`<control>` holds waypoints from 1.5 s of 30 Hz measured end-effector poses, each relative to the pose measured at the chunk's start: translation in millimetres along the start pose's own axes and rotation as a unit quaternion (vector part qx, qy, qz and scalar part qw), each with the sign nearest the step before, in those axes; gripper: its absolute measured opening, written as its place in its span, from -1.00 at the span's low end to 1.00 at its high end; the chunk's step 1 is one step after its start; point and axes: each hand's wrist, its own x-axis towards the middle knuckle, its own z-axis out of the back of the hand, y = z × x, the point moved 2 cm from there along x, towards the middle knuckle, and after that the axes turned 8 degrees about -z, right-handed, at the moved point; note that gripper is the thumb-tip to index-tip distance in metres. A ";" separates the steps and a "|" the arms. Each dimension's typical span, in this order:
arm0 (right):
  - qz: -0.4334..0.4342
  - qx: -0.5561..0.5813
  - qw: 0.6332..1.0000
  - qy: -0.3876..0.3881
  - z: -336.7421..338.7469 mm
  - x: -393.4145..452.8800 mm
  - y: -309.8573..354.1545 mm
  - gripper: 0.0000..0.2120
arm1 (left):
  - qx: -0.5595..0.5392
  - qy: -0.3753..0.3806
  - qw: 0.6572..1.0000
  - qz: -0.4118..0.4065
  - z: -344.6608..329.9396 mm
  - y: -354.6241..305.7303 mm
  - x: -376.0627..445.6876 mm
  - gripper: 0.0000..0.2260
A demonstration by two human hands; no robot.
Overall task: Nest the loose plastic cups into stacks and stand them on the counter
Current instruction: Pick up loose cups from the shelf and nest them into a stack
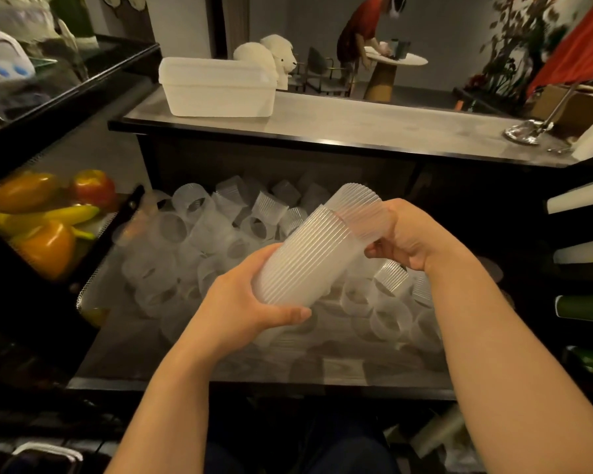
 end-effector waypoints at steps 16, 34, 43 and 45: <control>-0.018 -0.019 1.000 0.015 -13.2 30.9 3.3 -0.78 | 0.000 0.004 1.000 0.020 14.3 26.3 10.6 -0.26; 0.008 -0.187 0.982 0.018 -36.7 55.9 -4.6 -0.67 | -0.016 0.011 0.998 0.066 13.4 48.1 31.3 -0.23; -0.139 -0.159 0.974 -0.077 -77.8 80.3 -69.0 -0.73 | -0.071 -0.081 0.990 0.087 30.1 52.0 34.7 -0.32; -0.100 -0.336 0.935 -0.054 -89.8 79.9 -92.9 -0.80 | -0.080 -0.093 0.988 0.092 33.3 53.5 34.2 -0.33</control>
